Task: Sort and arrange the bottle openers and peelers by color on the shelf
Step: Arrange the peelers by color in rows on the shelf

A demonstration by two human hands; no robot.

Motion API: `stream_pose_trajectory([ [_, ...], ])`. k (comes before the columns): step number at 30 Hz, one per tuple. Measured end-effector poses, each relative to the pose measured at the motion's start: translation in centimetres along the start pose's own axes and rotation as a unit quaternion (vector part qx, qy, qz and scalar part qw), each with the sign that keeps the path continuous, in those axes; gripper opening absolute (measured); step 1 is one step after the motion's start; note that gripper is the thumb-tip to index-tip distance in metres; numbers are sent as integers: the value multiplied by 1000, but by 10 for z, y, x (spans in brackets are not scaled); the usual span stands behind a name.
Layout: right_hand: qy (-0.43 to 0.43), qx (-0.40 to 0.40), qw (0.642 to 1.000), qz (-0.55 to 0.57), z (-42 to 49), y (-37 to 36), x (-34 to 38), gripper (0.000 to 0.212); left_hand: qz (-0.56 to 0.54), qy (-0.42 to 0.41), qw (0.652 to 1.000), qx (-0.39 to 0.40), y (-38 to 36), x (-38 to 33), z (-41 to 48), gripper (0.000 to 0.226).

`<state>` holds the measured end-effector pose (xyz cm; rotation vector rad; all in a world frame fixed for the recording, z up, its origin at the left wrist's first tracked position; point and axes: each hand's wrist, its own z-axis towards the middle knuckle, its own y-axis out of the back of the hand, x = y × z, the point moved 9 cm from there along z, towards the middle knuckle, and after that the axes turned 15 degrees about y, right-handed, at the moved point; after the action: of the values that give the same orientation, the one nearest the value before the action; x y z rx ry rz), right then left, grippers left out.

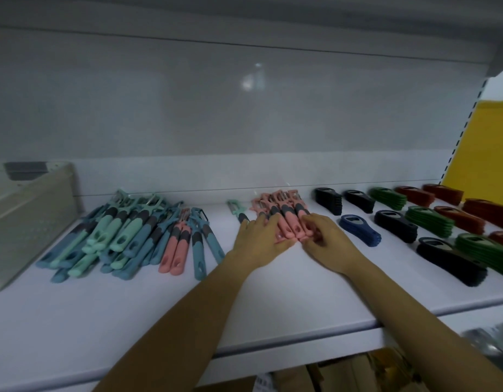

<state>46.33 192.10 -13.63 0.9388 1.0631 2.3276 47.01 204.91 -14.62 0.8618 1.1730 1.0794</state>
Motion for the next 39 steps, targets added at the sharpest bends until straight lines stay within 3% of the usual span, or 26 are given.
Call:
stream_pose_trajectory([
  [4,12,-10,1000,-25,-1,6,11,54,-80,-17,997,14,14,4,-6,68],
  [7,83,-19,993,-85,1,13,36,45,-107,2,993,45,35,21,-8,60],
  [10,136,-4,985,-109,8,10,70,36,-27,47,995,81,60,56,-7,50],
  [13,165,49,984,-55,19,-14,107,29,34,98,992,75,91,101,-19,40],
  [18,240,168,956,-1,31,-71,169,43,117,113,981,104,96,149,-55,11],
  [20,272,195,940,-63,34,-87,183,53,122,84,982,115,91,150,-65,21],
  [22,283,183,933,-128,40,-92,190,58,108,75,985,115,91,152,-66,31],
  [26,263,145,936,-182,49,-92,194,62,123,116,978,123,92,166,-64,29],
  [29,269,135,934,-193,52,-100,196,54,129,140,974,122,92,168,-65,35],
  [34,275,78,947,-150,53,-99,191,33,79,204,973,76,92,169,-63,50],
  [39,198,14,978,-68,49,-85,176,28,18,272,960,67,87,170,-60,31],
])
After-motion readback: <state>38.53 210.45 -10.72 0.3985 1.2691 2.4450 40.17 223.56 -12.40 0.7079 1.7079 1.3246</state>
